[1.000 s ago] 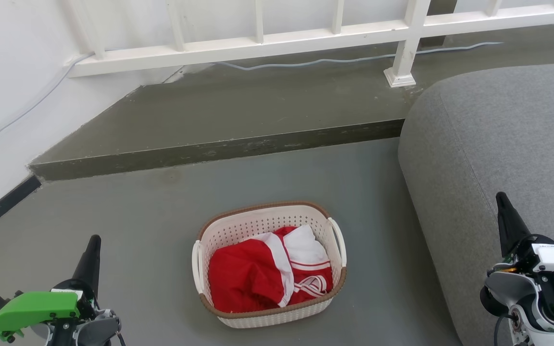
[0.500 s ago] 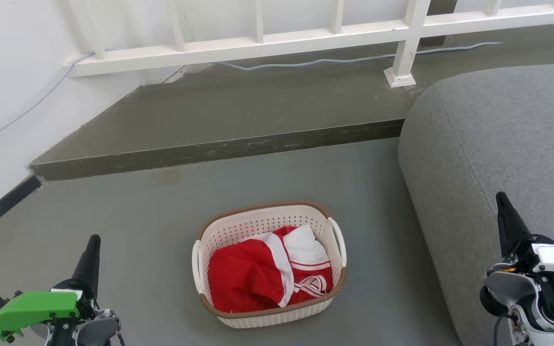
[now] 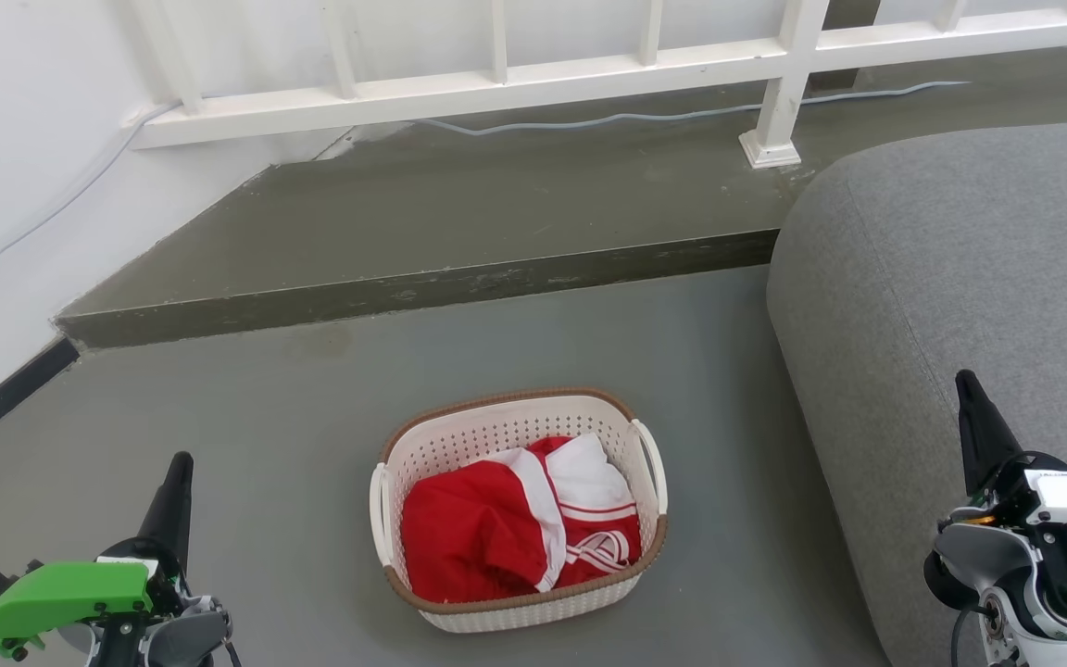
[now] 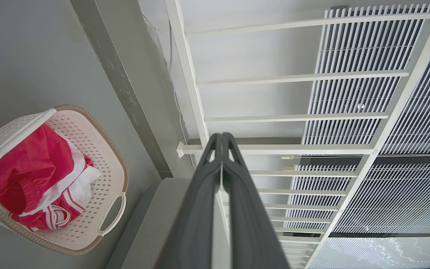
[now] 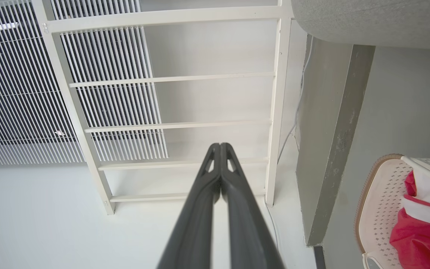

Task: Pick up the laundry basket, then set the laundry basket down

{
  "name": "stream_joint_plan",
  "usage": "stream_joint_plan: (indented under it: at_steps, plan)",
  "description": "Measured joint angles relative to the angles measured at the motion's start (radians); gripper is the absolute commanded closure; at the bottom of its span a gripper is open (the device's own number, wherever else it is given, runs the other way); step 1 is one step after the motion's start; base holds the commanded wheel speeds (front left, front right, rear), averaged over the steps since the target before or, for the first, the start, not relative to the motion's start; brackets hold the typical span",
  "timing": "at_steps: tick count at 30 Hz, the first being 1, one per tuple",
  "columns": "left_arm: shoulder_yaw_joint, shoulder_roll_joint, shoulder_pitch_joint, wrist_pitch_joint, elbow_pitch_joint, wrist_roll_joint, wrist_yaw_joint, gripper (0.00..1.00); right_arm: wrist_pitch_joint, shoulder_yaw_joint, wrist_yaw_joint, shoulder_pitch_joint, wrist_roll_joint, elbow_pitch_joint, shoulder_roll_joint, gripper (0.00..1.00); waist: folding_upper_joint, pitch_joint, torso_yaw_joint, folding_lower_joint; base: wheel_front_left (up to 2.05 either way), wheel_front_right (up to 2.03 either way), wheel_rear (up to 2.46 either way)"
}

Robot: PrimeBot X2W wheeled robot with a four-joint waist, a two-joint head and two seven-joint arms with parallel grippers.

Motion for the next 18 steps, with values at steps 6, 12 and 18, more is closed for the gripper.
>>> stream_joint_plan:
  at_steps: [6,12,18]
  plan:
    - [0.001,0.000,0.000,0.000,0.000,0.001,0.000,1.00,0.000,-0.001,0.000,0.000,0.000,0.000,0.000,1.00,0.0000,0.000,0.000,0.0000,0.00,0.00,0.00]
    - [0.001,0.000,0.000,0.000,0.000,0.001,0.000,1.00,0.000,-0.001,0.000,0.000,0.000,0.000,0.001,1.00,0.0000,0.000,0.000,0.0000,0.00,0.00,0.00]
    - [0.002,-0.001,0.000,0.000,-0.001,0.001,0.000,1.00,0.001,-0.002,0.000,0.000,-0.001,-0.001,0.002,1.00,0.0000,0.000,0.000,0.0000,0.00,0.00,0.00]
